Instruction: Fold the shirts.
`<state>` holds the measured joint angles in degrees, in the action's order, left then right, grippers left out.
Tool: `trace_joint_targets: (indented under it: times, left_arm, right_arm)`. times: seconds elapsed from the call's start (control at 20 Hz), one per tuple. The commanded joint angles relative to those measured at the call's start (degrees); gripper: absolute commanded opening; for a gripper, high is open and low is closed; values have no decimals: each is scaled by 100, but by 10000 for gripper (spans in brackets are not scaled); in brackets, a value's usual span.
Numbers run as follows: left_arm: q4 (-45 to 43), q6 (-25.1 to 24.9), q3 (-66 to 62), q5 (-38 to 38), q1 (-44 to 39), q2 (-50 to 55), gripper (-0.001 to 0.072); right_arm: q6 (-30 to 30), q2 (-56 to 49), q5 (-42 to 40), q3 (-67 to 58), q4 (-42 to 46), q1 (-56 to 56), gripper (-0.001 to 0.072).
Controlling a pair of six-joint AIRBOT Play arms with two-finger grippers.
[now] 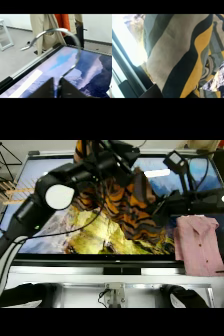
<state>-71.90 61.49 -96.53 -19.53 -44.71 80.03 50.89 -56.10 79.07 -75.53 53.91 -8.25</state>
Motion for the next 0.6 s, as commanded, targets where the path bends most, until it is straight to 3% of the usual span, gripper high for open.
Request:
trace_joint_targets:
  times: [0.0,0.05,0.1,0.15,0.2,0.35,0.55]
  left_arm:
    - [-15,179,4,101,13,129,52]
    - [-17,181,4,101,63,98,51]
    - [-15,181,4,105,140,42,51]
    - [-15,186,4,107,238,-31,50]
    - [-15,225,4,107,356,-131,50]
    - [-13,861,4,107,741,-455,50]
    - [-11,1508,4,107,933,-730,49]
  right_arm:
    - [-81,2,-57,-7,-44,-7,52]
    - [-79,2,-131,-13,-46,-7,63]
    - [-74,2,-247,-48,-48,-2,172]
    - [-59,9,-442,-109,-50,-2,379]
    - [-52,33,-680,-170,-79,-2,449]
    - [-153,203,-1687,-208,-584,-7,448]
    - [-848,210,-2256,-208,-1762,-7,424]
